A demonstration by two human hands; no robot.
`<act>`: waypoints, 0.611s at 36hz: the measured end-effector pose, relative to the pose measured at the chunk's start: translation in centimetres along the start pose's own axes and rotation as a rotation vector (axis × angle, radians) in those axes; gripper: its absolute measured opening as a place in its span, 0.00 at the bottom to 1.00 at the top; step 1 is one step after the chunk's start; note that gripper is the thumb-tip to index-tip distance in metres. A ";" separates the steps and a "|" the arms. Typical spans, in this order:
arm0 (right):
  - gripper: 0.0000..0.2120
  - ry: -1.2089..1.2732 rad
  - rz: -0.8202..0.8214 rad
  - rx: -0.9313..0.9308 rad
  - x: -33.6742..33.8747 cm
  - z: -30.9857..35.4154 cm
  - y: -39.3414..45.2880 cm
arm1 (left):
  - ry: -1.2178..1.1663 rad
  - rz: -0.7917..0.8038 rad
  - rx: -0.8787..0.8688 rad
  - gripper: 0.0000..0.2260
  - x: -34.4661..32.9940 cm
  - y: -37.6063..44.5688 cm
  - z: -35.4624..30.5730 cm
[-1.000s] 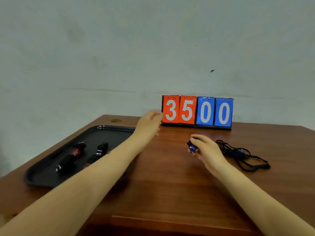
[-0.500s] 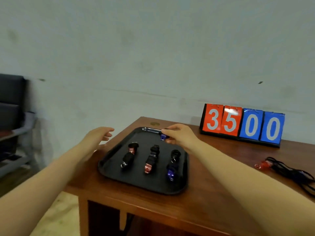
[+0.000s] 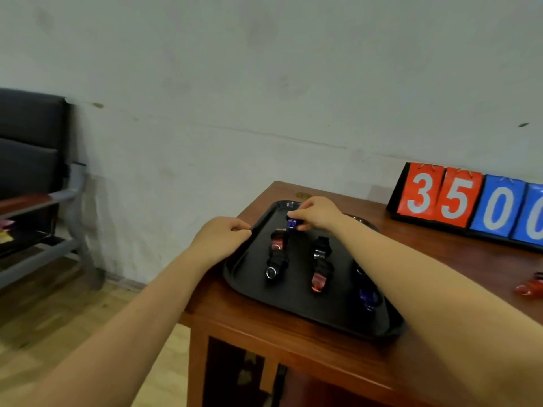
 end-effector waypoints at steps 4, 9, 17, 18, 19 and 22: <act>0.13 -0.049 -0.084 0.057 0.0 0.3 0.3 | 0.027 -0.015 -0.013 0.10 0.1 0.0 -0.1; 0.11 -0.115 -0.103 0.037 -0.7 0.3 0.7 | 0.024 -0.010 -0.010 0.10 0.1 -0.2 -0.2; 0.18 -0.203 -0.080 0.048 -0.7 0.9 0.6 | 0.005 -0.014 0.005 0.09 0.5 -0.6 -0.2; 0.21 -0.209 -0.089 0.057 -0.4 1.0 0.4 | 0.000 -0.018 0.006 0.09 0.5 -0.6 -0.2; 0.22 -0.223 -0.101 0.059 0.1 1.0 0.2 | -0.008 -0.021 0.006 0.09 0.5 -0.6 -0.3; 0.24 -0.283 -0.125 0.115 1.2 1.3 -0.7 | -0.030 -0.040 0.003 0.07 0.6 -0.6 -0.4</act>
Point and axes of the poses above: each hand's wrist, its own y-axis towards the middle knuckle, its own x-axis out of the back of the hand, z = x × y, the point moved 9 cm from there along y, towards the middle knuckle, and after that the axes turned 8 degrees about -z, right-handed, at the moved point
